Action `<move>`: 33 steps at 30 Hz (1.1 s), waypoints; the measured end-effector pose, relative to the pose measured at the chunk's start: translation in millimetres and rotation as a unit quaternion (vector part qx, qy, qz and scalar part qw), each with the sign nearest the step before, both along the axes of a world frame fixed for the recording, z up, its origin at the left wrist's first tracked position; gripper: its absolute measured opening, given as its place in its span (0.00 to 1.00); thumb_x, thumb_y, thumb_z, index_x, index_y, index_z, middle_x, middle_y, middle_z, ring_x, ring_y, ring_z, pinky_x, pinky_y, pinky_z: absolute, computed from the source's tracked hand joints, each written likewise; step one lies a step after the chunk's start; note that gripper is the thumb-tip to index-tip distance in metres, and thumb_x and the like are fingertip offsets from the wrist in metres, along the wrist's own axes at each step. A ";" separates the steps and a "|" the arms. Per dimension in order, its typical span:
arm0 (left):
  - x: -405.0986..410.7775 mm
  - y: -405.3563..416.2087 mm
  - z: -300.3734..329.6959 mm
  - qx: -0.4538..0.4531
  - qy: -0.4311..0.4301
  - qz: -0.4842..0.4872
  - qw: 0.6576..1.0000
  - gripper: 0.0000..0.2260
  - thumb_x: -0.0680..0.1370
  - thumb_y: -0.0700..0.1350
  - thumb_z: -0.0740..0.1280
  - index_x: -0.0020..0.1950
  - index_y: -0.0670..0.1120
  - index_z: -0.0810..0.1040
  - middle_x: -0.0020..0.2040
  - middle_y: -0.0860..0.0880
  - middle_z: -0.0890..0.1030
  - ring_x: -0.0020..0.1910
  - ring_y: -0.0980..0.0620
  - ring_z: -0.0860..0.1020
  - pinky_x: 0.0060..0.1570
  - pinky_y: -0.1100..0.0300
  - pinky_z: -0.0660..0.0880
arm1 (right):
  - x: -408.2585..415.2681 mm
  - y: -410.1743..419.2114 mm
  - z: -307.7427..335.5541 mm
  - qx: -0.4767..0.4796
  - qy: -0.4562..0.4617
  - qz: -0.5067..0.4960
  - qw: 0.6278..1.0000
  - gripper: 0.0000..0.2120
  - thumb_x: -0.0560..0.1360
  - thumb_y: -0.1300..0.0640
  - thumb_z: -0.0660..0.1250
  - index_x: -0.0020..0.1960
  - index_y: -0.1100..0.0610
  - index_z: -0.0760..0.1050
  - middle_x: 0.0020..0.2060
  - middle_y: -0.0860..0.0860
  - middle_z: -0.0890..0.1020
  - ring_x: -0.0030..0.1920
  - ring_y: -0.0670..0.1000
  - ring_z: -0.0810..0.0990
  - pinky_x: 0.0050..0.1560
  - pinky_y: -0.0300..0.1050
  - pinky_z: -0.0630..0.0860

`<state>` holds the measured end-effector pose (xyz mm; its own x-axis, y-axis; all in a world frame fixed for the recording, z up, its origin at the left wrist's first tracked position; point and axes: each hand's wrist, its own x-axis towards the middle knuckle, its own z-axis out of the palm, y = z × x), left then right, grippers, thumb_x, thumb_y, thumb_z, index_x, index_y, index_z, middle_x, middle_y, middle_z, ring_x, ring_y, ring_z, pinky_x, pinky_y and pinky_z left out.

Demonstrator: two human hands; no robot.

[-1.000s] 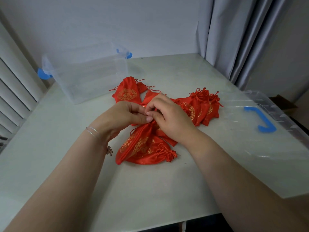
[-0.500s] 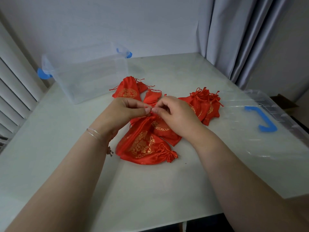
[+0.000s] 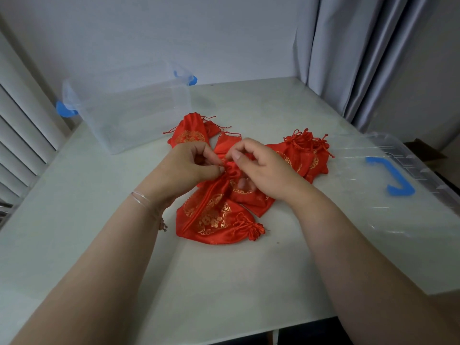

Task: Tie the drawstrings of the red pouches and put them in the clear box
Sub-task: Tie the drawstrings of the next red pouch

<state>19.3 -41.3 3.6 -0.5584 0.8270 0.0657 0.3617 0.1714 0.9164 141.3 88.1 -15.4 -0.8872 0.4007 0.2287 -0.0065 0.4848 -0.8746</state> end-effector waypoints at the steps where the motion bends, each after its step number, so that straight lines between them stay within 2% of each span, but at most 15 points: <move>1: 0.7 0.2 -0.4 0.005 0.017 -0.009 1.000 0.08 0.71 0.34 0.72 0.38 0.45 0.78 0.34 0.48 0.78 0.36 0.52 0.75 0.41 0.57 0.74 | -0.2 0.9 -0.1 -0.043 -0.009 0.015 0.999 0.05 0.80 0.60 0.59 0.51 0.52 0.73 0.44 0.51 0.77 0.31 0.44 0.80 0.29 0.38 0.74; 2: 1.7 0.4 -0.7 0.010 0.040 -0.014 0.999 0.07 0.71 0.34 0.72 0.39 0.45 0.78 0.33 0.50 0.77 0.34 0.54 0.74 0.38 0.60 0.73 | 0.0 1.8 -0.7 -0.066 -0.024 0.028 0.997 0.06 0.80 0.62 0.60 0.54 0.54 0.73 0.43 0.51 0.78 0.32 0.45 0.81 0.30 0.39 0.75; 4: 3.9 1.6 -1.3 0.020 0.096 -0.014 0.995 0.07 0.71 0.34 0.72 0.40 0.46 0.78 0.32 0.56 0.77 0.32 0.59 0.74 0.35 0.65 0.72 | 0.4 3.7 -3.2 -0.078 -0.057 0.033 0.995 0.04 0.79 0.63 0.62 0.52 0.58 0.75 0.39 0.50 0.80 0.34 0.46 0.83 0.33 0.40 0.77; 6: 6.4 3.6 -3.4 0.026 0.146 -0.005 0.989 0.08 0.71 0.35 0.72 0.41 0.48 0.80 0.35 0.56 0.80 0.32 0.61 0.75 0.36 0.67 0.73 | 1.0 5.2 -3.7 -0.092 -0.059 0.013 0.994 0.02 0.77 0.62 0.65 0.46 0.58 0.76 0.34 0.50 0.81 0.33 0.45 0.82 0.34 0.40 0.77; 8: 10.0 5.6 -5.9 0.012 0.204 0.013 0.979 0.08 0.71 0.37 0.71 0.44 0.50 0.81 0.39 0.55 0.81 0.35 0.61 0.78 0.39 0.71 0.73 | -0.7 5.3 -3.7 -0.094 -0.047 -0.023 0.994 0.05 0.76 0.62 0.67 0.42 0.56 0.76 0.33 0.50 0.81 0.33 0.46 0.83 0.36 0.41 0.79; 10: 12.6 7.7 -8.6 -0.012 0.239 0.040 0.970 0.08 0.71 0.39 0.70 0.46 0.50 0.83 0.38 0.57 0.80 0.38 0.61 0.78 0.39 0.72 0.72 | -2.3 3.1 -4.9 -0.021 -0.045 -0.067 0.997 0.06 0.76 0.60 0.68 0.41 0.53 0.76 0.33 0.47 0.81 0.34 0.47 0.82 0.40 0.43 0.80; 13: 11.8 9.0 -11.4 -0.047 0.261 0.064 0.962 0.07 0.71 0.41 0.70 0.45 0.52 0.83 0.36 0.59 0.79 0.39 0.60 0.78 0.42 0.63 0.75 | -3.4 -4.5 -5.0 0.122 -0.029 -0.099 0.987 0.03 0.75 0.57 0.68 0.43 0.53 0.78 0.31 0.41 0.75 0.34 0.41 0.75 0.37 0.37 0.71; 15: 10.3 8.4 -12.4 -0.041 0.272 0.072 0.959 0.07 0.70 0.41 0.70 0.43 0.52 0.82 0.35 0.58 0.79 0.38 0.59 0.78 0.42 0.60 0.75 | -4.4 -7.8 -5.3 0.142 -0.017 -0.108 0.984 0.03 0.76 0.57 0.68 0.44 0.54 0.78 0.30 0.40 0.74 0.32 0.39 0.73 0.35 0.33 0.67; 17: 9.7 8.3 -13.1 -0.005 0.299 0.078 0.951 0.06 0.70 0.41 0.70 0.42 0.52 0.81 0.36 0.57 0.79 0.37 0.58 0.78 0.41 0.59 0.75 | -5.7 -7.7 -5.5 0.063 -0.018 -0.115 0.991 0.03 0.76 0.58 0.67 0.44 0.55 0.78 0.31 0.42 0.77 0.30 0.40 0.77 0.33 0.32 0.71; 20: 7.7 8.4 -14.3 0.060 0.364 0.063 0.928 0.04 0.70 0.42 0.71 0.43 0.50 0.82 0.39 0.54 0.81 0.36 0.58 0.77 0.38 0.60 0.74 | -4.6 -5.4 -1.2 -0.192 -0.020 -0.078 0.978 0.04 0.78 0.62 0.64 0.45 0.57 0.76 0.35 0.51 0.79 0.28 0.45 0.80 0.24 0.37 0.75; 22: 7.2 9.1 -15.1 0.088 0.382 0.034 0.919 0.05 0.70 0.42 0.70 0.44 0.48 0.83 0.40 0.52 0.82 0.36 0.55 0.77 0.38 0.58 0.75 | -0.2 0.5 1.1 -0.249 -0.034 -0.049 0.967 0.04 0.77 0.62 0.65 0.46 0.55 0.77 0.37 0.50 0.79 0.28 0.44 0.79 0.21 0.35 0.72; 24: 7.8 9.5 -16.8 0.105 0.397 0.019 0.912 0.05 0.70 0.42 0.70 0.44 0.46 0.83 0.39 0.51 0.82 0.36 0.53 0.78 0.37 0.55 0.76 | 3.2 6.9 2.1 -0.224 -0.049 -0.032 0.973 0.05 0.76 0.62 0.66 0.48 0.54 0.79 0.35 0.48 0.78 0.28 0.43 0.78 0.21 0.34 0.69; 27: 7.5 10.4 -19.1 0.107 0.419 0.006 0.902 0.04 0.70 0.41 0.71 0.44 0.46 0.84 0.40 0.51 0.82 0.36 0.55 0.76 0.36 0.55 0.76 | 5.4 13.9 3.1 -0.122 -0.060 -0.035 0.990 0.05 0.75 0.62 0.68 0.44 0.53 0.80 0.32 0.49 0.76 0.28 0.41 0.74 0.23 0.34 0.69; 29: 7.1 10.5 -19.9 0.103 0.435 0.000 0.895 0.04 0.70 0.41 0.71 0.44 0.46 0.84 0.41 0.51 0.82 0.38 0.54 0.77 0.36 0.55 0.76 | 7.1 16.7 4.0 -0.063 -0.071 -0.032 0.995 0.06 0.75 0.61 0.69 0.43 0.51 0.79 0.33 0.49 0.77 0.28 0.41 0.71 0.27 0.35 0.70; 33: 9.2 10.7 -21.7 0.083 0.469 0.005 0.879 0.04 0.71 0.44 0.69 0.42 0.49 0.84 0.40 0.54 0.82 0.38 0.52 0.80 0.33 0.56 0.76 | 8.4 15.0 4.6 0.042 -0.092 -0.023 0.995 0.08 0.74 0.60 0.69 0.39 0.49 0.77 0.31 0.46 0.77 0.27 0.39 0.72 0.29 0.35 0.71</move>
<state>28.4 -30.6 -18.0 -0.2017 0.7577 0.6206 0.9710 0.0716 0.2281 149.6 103.0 -10.8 -0.8980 0.4288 0.0986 0.1738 0.5514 -0.8159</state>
